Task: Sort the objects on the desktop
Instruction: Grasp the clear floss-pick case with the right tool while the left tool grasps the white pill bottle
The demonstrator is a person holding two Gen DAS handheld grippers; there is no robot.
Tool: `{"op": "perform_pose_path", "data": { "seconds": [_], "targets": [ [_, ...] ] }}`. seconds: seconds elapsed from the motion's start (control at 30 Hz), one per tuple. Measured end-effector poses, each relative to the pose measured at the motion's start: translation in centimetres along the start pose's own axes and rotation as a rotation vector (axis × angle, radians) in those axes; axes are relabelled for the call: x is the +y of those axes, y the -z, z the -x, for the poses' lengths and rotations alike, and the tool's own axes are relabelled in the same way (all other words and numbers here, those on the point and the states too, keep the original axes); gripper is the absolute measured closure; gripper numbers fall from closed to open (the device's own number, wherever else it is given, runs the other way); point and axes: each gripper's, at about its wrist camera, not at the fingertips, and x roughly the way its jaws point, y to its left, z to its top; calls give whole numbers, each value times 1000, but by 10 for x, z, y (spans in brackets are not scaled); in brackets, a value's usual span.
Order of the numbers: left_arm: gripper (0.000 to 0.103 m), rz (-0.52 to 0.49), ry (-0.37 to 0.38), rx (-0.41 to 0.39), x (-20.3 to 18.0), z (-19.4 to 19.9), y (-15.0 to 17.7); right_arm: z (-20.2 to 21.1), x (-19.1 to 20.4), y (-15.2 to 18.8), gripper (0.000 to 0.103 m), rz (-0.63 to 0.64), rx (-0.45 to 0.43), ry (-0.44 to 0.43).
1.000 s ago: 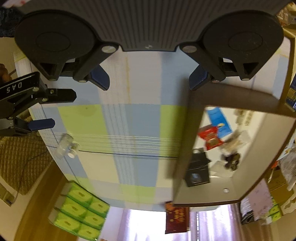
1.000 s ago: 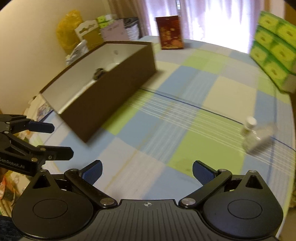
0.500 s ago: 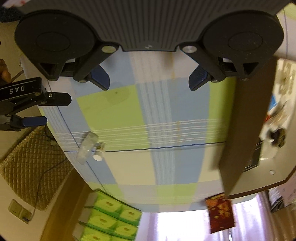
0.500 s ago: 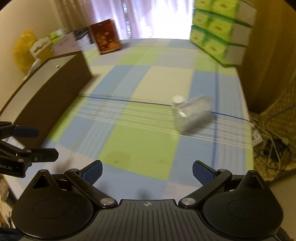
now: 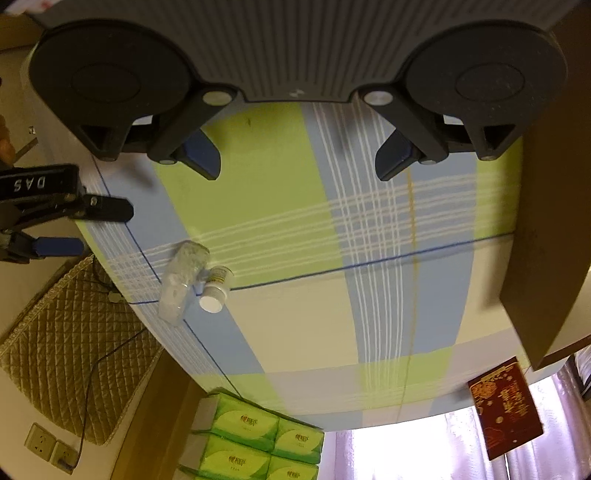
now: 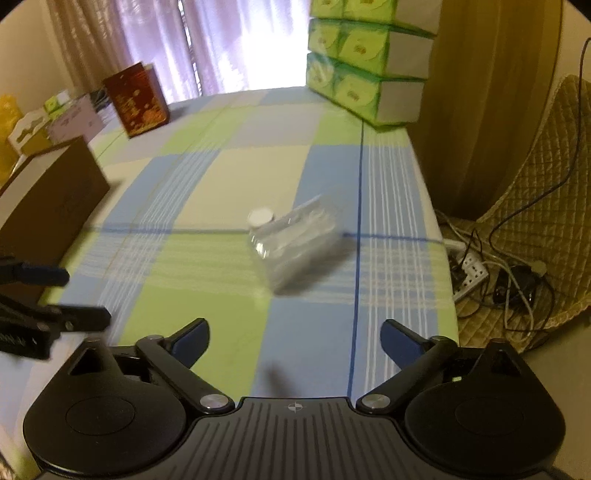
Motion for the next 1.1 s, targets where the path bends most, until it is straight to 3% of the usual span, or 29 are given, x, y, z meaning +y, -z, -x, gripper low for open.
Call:
{"op": "perform_pose_path", "data": {
  "seconds": [0.17,0.47,0.57,0.67,0.87,1.1],
  "targets": [
    [15,-13,-28,12,7,-24,-19,-19,7,-20,29,-18,-21,10],
    [15,-48,-33,43,14,-56,-46,-60,19,-39,38,-36,-17,36],
    [15,-70,-19,41,9,-64,-51,-65,13,-41,47,-24,-13,58],
    [15,-101,5,46,2,-72,-57,-62,5,-40,57,-11,-8,64],
    [16,-169,78,38,-21,-88,-69,-59,-13,-38,66,11,7,84],
    [29,-271,160,0,-49,-107,-81,-57,-24,-39,66,52,10,84]
  ]
}}
